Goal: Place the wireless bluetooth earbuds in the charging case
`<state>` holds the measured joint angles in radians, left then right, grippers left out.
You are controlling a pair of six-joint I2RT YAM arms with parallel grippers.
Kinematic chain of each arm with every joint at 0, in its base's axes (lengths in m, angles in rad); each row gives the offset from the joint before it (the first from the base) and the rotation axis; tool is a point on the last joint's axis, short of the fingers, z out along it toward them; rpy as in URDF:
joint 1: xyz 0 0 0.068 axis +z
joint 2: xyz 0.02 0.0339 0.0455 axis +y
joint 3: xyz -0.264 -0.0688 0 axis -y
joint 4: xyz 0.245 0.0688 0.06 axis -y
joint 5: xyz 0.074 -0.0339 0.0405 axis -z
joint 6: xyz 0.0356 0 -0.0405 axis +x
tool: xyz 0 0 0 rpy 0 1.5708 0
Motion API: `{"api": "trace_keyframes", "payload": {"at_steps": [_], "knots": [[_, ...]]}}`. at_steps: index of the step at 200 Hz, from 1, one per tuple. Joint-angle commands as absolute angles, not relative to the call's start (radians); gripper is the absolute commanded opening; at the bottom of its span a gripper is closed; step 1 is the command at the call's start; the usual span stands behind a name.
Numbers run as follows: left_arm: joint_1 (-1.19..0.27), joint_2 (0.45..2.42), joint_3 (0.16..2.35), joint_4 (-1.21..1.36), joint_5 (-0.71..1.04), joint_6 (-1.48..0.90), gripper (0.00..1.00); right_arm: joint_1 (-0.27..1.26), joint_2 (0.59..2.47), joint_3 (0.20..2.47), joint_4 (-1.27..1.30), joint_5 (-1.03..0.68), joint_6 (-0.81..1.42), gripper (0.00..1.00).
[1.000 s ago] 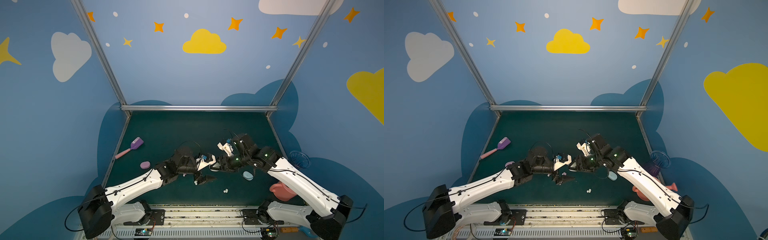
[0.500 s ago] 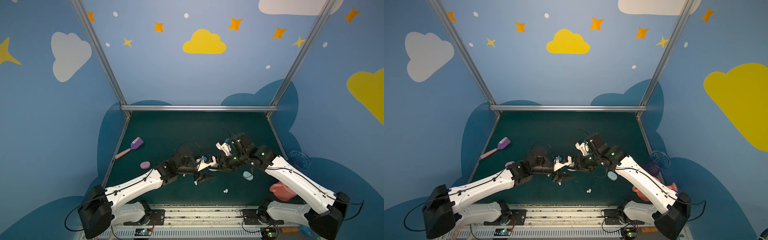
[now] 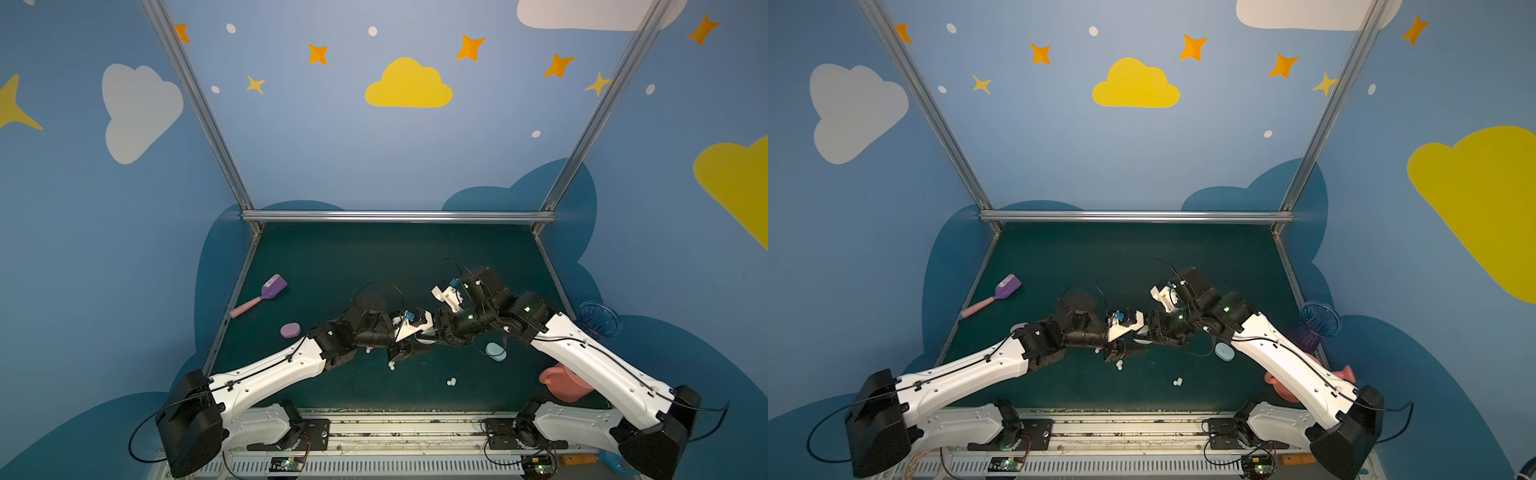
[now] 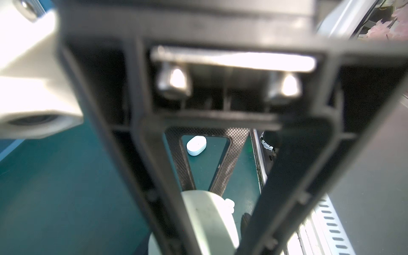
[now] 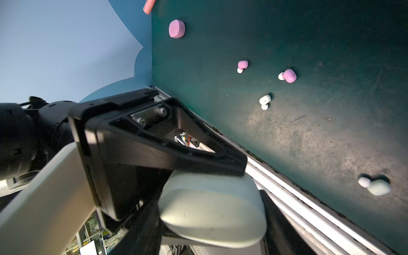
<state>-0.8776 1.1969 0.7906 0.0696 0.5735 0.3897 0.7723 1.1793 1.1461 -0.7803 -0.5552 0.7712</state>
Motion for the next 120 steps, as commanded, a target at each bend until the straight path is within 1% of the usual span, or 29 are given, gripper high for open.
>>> {"api": "trace_keyframes", "payload": {"at_steps": [1, 19, 32, 74, 120], "knots": [[-0.891, 1.213, 0.818, 0.038, 0.611, 0.407, 0.56, 0.773, 1.151, 1.172, -0.709, -0.559, 0.796, 0.55], [-0.893, 1.217, 0.821, 0.031, 0.61, 0.415, 0.6, 0.771, 1.144, 1.172, -0.702, -0.565, 0.802, 0.55], [-0.893, 1.216, 0.821, 0.029, 0.611, 0.417, 0.6, 0.77, 1.141, 1.174, -0.704, -0.567, 0.804, 0.55], [-0.893, 1.204, 0.818, 0.034, 0.6, 0.423, 0.58, 0.766, 1.139, 1.168, -0.705, -0.568, 0.807, 0.56], [-0.893, 1.174, 0.795, 0.075, 0.593, 0.412, 0.57, 0.768, 1.158, 1.165, -0.705, -0.587, 0.802, 0.55]]}}
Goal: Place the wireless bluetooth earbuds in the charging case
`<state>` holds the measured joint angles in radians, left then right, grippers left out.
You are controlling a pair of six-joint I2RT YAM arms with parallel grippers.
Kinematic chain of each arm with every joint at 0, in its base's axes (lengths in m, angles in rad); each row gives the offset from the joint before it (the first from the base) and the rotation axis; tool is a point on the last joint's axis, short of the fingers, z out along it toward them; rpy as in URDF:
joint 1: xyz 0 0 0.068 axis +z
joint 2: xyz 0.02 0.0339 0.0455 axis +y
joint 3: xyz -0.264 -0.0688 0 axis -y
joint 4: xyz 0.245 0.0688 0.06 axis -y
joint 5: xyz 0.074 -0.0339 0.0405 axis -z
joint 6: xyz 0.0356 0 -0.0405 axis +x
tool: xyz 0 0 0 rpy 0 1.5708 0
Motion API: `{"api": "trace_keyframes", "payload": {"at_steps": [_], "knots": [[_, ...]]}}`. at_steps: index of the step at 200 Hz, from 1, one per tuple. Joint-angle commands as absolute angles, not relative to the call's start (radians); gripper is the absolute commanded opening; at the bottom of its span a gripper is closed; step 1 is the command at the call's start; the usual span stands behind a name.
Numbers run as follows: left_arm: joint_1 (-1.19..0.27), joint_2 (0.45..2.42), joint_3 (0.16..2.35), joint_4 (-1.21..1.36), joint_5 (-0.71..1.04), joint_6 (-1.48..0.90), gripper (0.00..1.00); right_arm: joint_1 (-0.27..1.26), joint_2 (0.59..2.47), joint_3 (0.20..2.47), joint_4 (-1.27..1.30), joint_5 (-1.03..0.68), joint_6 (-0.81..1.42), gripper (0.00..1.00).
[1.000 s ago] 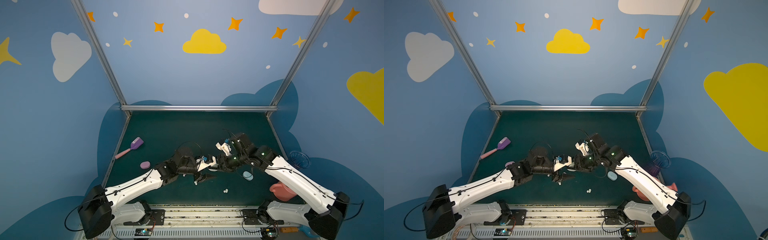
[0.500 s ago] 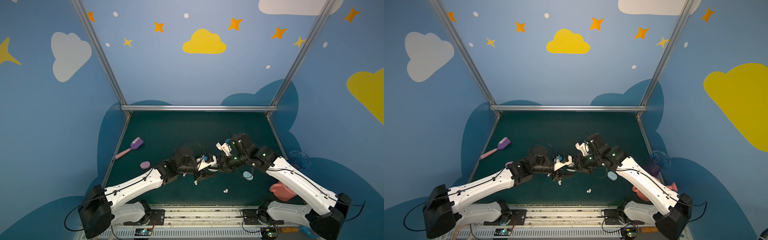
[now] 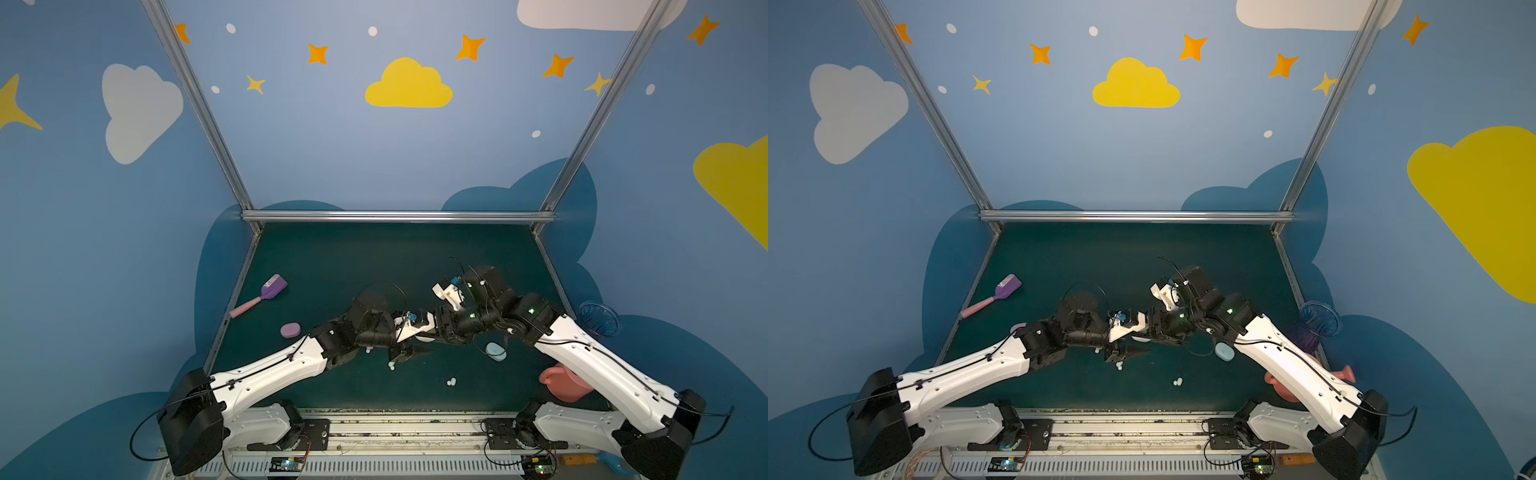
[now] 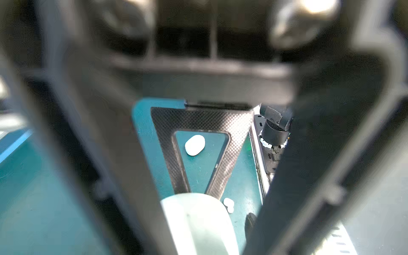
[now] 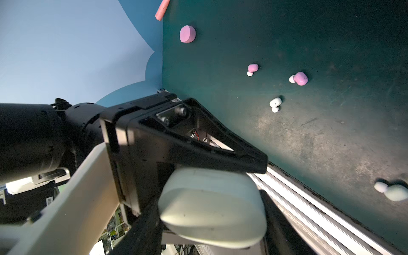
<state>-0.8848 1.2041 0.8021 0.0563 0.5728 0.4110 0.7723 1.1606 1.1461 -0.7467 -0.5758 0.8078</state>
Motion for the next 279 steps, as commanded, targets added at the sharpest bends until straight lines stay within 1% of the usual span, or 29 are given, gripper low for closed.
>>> {"api": "trace_keyframes", "payload": {"at_steps": [1, 26, 136, 153, 179, 202, 227, 279], "knots": [[-0.893, 1.173, 0.795, 0.077, 0.592, 0.412, 0.57, 0.768, 1.159, 1.165, -0.706, -0.587, 0.802, 0.55], [-0.893, 1.163, 0.792, 0.081, 0.585, 0.413, 0.55, 0.768, 1.162, 1.166, -0.715, -0.586, 0.799, 0.55], [-0.893, 1.162, 0.795, 0.077, 0.584, 0.411, 0.36, 0.768, 1.18, 1.185, -0.734, -0.589, 0.788, 0.56], [-0.893, 1.162, 0.797, 0.078, 0.585, 0.406, 0.34, 0.767, 1.178, 1.188, -0.732, -0.592, 0.793, 0.58], [-0.894, 1.163, 0.796, 0.079, 0.587, 0.403, 0.25, 0.762, 1.169, 1.184, -0.727, -0.593, 0.802, 0.61], [-0.893, 1.162, 0.797, 0.079, 0.591, 0.399, 0.19, 0.751, 1.159, 1.177, -0.724, -0.603, 0.807, 0.67], [-0.893, 1.164, 0.799, 0.074, 0.584, 0.394, 0.16, 0.737, 1.14, 1.173, -0.724, -0.607, 0.806, 0.72], [-0.893, 1.155, 0.791, 0.075, 0.547, 0.361, 0.15, 0.692, 1.078, 1.133, -0.75, -0.604, 0.802, 0.81]]}}
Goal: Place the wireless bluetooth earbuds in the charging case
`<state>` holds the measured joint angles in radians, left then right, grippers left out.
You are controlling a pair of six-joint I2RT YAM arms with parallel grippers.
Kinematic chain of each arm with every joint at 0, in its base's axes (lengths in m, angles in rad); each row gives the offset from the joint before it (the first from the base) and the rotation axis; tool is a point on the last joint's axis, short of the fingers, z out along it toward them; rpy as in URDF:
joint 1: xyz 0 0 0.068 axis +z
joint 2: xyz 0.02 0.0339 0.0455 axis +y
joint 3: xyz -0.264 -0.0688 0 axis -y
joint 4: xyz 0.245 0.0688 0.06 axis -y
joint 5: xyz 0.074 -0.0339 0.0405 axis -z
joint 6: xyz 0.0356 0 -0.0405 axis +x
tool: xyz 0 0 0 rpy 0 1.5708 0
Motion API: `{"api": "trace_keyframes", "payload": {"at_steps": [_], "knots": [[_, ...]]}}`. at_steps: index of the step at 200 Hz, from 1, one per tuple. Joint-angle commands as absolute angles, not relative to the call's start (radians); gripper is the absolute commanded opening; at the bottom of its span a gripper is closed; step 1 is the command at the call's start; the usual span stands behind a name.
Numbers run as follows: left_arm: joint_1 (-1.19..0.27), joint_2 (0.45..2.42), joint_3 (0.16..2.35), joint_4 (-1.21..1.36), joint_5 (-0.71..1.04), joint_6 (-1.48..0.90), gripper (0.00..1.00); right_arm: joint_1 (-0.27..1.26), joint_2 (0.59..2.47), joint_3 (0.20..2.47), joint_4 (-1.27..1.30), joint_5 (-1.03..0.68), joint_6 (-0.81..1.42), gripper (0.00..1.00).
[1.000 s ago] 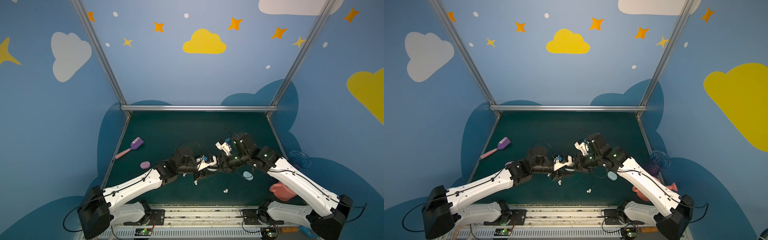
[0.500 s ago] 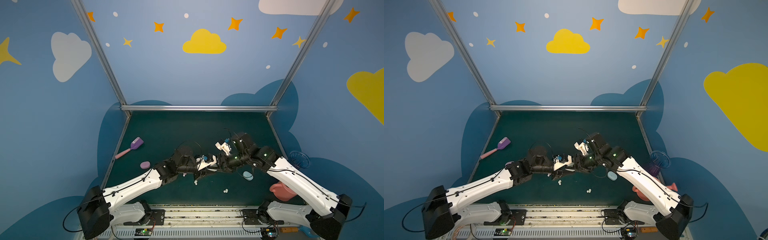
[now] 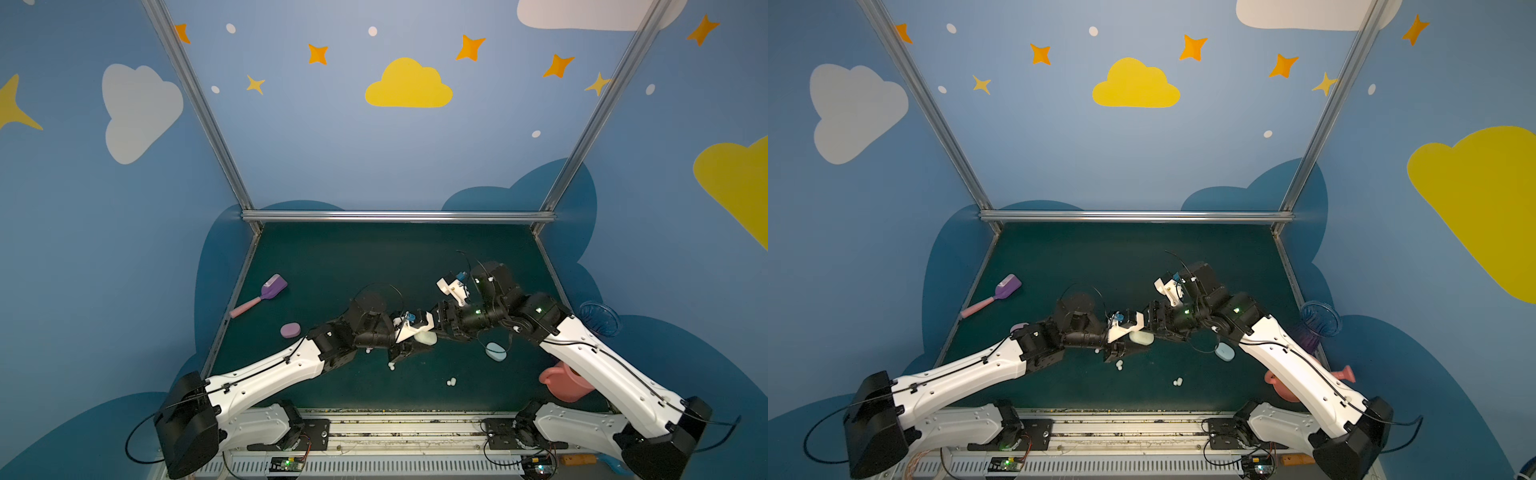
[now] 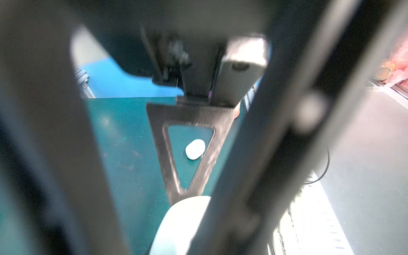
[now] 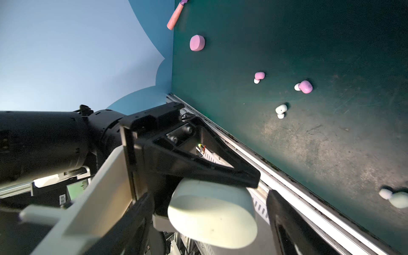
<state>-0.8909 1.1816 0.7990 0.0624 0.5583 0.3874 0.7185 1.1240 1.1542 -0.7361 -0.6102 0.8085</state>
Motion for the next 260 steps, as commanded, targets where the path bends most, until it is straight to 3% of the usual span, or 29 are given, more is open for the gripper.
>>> {"api": "trace_keyframes", "payload": {"at_steps": [1, 41, 96, 135, 260], "knots": [[-0.893, 1.155, 0.791, 0.076, 0.546, 0.361, 0.15, 0.69, 1.077, 1.132, -0.752, -0.603, 0.801, 0.82], [-0.893, 1.158, 0.783, 0.106, 0.577, 0.32, 0.15, 0.609, 1.004, 1.116, -0.864, -0.541, 0.712, 0.97], [-0.894, 1.204, 0.788, 0.206, 0.728, 0.178, 0.15, 0.589, 0.865, 1.103, -0.928, -0.456, 0.353, 0.96], [-0.893, 1.239, 0.816, 0.213, 0.799, 0.128, 0.15, 0.684, 0.791, 1.083, -0.905, -0.399, 0.159, 0.96], [-0.893, 1.266, 0.847, 0.189, 0.863, 0.124, 0.15, 0.93, 0.888, 1.098, -0.823, -0.183, 0.047, 0.96]]}}
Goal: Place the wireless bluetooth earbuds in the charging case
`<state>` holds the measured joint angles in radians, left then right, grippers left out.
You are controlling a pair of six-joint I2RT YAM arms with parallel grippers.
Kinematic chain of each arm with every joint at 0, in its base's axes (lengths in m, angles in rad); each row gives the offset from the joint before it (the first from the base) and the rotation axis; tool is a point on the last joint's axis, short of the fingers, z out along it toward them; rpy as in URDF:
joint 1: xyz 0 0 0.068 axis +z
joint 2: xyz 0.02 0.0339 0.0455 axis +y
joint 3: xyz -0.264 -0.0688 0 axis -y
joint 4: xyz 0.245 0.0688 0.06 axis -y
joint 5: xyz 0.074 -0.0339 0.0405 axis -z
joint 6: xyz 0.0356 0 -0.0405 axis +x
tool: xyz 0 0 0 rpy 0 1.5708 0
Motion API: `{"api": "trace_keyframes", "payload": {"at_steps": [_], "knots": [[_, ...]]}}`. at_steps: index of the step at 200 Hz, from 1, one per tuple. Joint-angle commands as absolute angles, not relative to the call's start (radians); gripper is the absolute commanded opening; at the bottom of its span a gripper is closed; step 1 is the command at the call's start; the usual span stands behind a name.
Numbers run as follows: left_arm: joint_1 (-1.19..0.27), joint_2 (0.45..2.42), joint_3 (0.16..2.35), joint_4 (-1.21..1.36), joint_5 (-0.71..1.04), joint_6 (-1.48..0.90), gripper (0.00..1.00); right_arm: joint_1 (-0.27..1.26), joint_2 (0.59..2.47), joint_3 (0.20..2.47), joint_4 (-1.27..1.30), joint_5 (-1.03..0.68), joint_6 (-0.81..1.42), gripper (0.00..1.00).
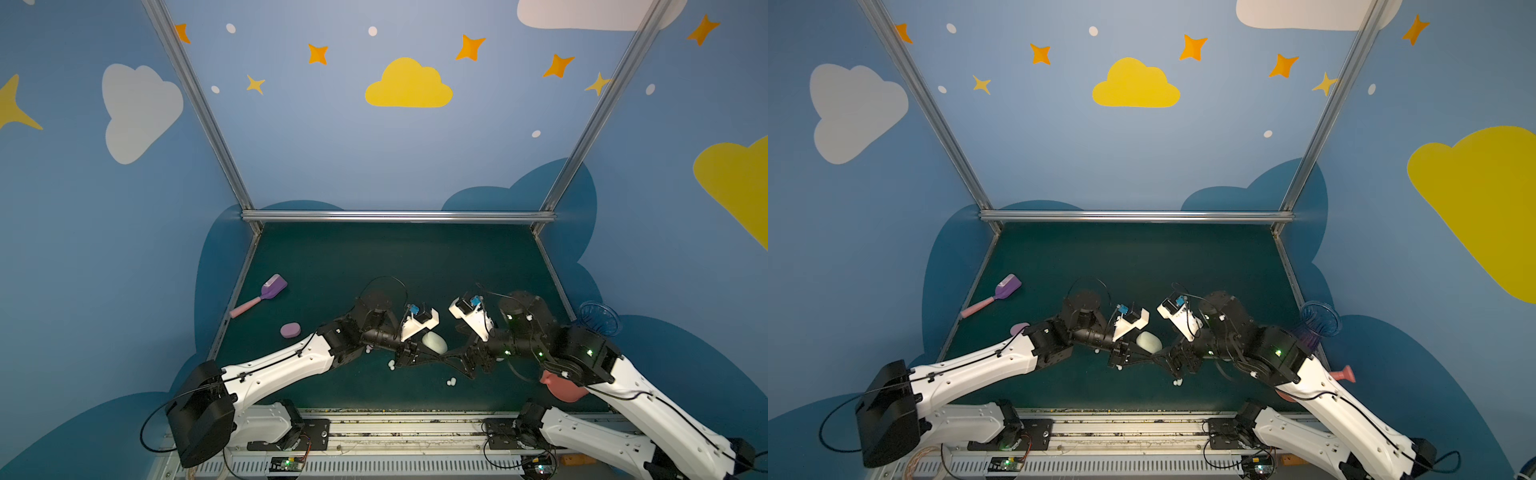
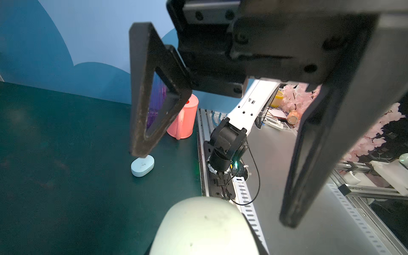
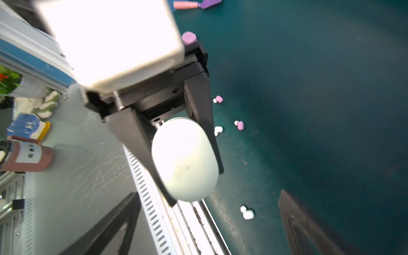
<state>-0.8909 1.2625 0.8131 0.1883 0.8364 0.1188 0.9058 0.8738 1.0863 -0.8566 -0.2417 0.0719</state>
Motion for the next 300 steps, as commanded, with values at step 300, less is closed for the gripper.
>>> {"api": "trace_keyframes", "payload": {"at_steps": [300], "knots": [[-0.896, 1.261, 0.862, 0.167, 0.906, 0.138, 0.15, 0.897, 0.945, 1.139, -0.848, -0.079, 0.079, 0.75]]}}
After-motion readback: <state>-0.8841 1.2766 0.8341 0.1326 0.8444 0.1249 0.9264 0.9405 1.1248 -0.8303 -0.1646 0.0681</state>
